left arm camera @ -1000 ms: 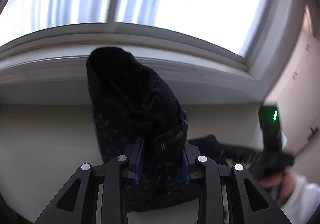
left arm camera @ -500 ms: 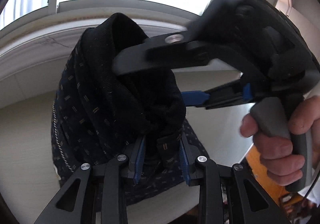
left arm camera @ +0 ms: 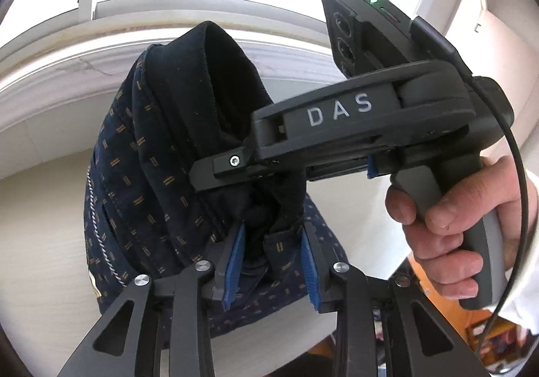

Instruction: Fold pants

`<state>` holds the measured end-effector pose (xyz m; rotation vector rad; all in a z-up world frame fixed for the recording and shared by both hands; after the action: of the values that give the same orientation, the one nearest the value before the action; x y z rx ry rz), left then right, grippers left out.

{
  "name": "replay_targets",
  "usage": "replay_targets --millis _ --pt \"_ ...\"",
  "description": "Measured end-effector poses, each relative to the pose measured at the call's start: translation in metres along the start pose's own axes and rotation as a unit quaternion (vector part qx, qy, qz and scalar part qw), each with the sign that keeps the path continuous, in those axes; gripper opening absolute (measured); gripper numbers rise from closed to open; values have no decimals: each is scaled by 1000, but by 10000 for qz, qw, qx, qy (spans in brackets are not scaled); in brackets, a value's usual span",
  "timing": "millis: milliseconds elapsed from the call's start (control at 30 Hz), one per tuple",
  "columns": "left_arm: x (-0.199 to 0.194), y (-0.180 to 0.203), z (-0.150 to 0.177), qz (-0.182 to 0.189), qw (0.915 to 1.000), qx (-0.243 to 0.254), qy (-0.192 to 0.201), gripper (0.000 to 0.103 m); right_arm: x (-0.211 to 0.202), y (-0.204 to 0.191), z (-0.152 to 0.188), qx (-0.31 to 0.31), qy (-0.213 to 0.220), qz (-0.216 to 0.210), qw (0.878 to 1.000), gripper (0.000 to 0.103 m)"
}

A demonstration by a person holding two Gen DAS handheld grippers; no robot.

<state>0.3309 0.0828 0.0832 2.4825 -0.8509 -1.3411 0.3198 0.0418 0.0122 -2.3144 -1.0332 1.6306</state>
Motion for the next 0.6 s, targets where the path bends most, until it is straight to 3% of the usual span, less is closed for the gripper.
replay_targets --millis 67,100,133,167,200,267,400,600 --pt "-12 -2 -1 223 9997 -44 16 40 -5 -5 1 3 54 -10 10000 25" --pt "-19 -3 -1 339 9994 -58 40 51 -11 -7 5 2 89 -13 10000 24" --pt "-26 -4 0 279 9996 -59 88 64 -15 -8 7 12 129 3 9999 24" --pt "-31 -6 0 155 9998 -80 136 93 -18 -5 7 24 172 21 9998 24" --pt "-44 -10 2 112 9994 -151 285 103 -22 -4 7 41 232 35 9997 24" --pt "-60 -18 3 245 9982 -281 463 103 -31 0 11 130 337 74 9993 24" --pt "-70 -53 -4 -260 9962 -569 601 103 -43 7 10 353 464 183 9981 24" --pt "-42 -107 -41 -850 9862 -1262 654 103 -62 44 43 1137 527 351 9915 24"
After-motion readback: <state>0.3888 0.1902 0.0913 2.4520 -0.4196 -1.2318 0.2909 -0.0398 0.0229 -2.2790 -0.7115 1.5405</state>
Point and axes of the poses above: each gripper's, at about its wrist camera, not at the fingertips, and x roughly the way its jaws point, y to its right, z to its underside, the point moved 2 cm from there along x, roughly the way its jaws point, and after that the axes turned 12 degrees about -x, right-handed, at the moved point
